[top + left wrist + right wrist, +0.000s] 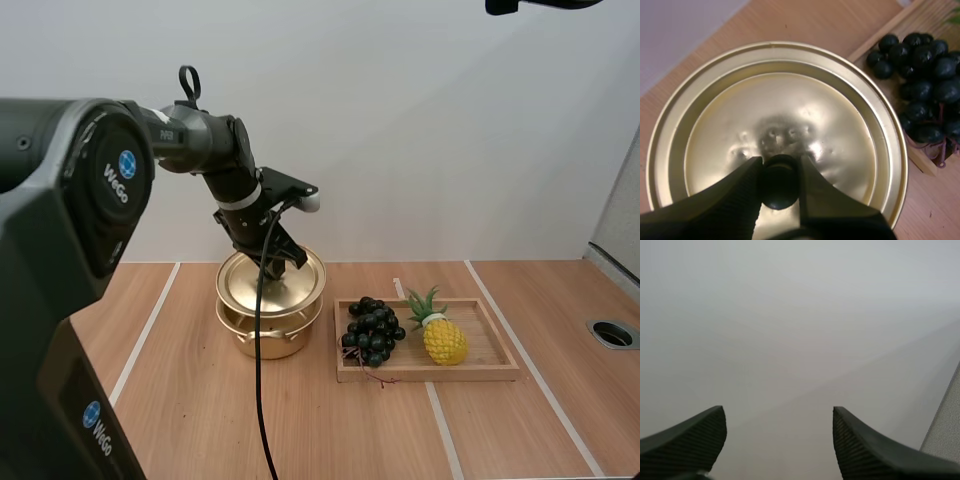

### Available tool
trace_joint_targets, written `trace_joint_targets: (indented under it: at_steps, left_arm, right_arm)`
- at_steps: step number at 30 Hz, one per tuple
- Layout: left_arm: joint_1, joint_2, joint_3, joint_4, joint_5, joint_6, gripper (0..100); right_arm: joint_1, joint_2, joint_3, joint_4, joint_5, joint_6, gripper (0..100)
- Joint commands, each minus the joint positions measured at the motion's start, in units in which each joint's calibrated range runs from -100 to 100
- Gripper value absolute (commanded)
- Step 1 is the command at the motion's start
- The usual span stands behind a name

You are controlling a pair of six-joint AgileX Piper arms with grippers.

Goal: Open the pot, put the grape inside, and close it

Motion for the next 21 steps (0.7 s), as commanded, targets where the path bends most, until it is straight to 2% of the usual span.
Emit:
trace_joint_targets:
  at_steps: [1, 17, 21]
  left_arm:
    - [-0.12, -4.65, -2.67, -0.21, 1.39, -0.42, 0]
    - [-0.12, -25.78, -16.81, 0.27, 1.77, -3.22, 0]
    - [-0.12, -30.33, -20.26, 0.38, -1.89, -4.7, 0]
  right_arm:
    - [-0.18, -0.36, -0.54, 0.17, -0.82, -0.5, 100]
    - [-0.18, -0.36, -0.54, 0.17, -0.82, -0.5, 100]
    - [-0.18, -0.36, -0.54, 0.17, -0.82, -0.5, 100]
